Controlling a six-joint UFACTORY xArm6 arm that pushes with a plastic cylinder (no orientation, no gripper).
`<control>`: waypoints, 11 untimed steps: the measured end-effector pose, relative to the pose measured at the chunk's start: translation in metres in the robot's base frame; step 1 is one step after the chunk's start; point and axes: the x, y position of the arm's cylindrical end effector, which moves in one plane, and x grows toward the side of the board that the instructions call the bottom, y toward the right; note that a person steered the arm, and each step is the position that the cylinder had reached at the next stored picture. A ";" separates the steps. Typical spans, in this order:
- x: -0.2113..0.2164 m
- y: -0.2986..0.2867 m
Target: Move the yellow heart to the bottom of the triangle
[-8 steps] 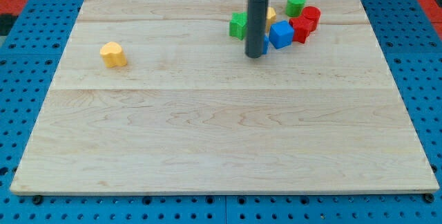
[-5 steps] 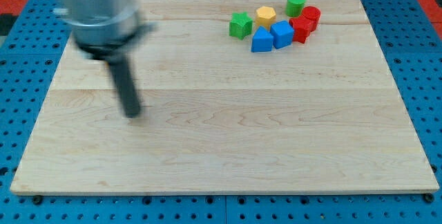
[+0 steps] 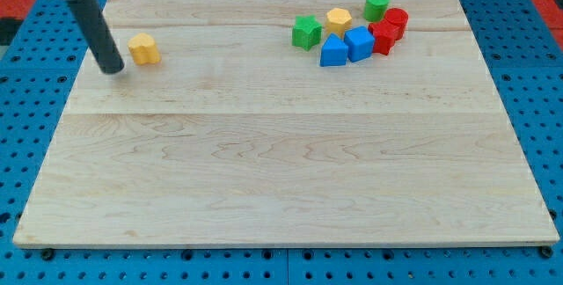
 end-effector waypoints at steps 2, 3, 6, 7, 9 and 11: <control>-0.031 0.134; -0.078 0.091; -0.021 0.074; 0.011 0.092; 0.031 0.153; 0.030 0.230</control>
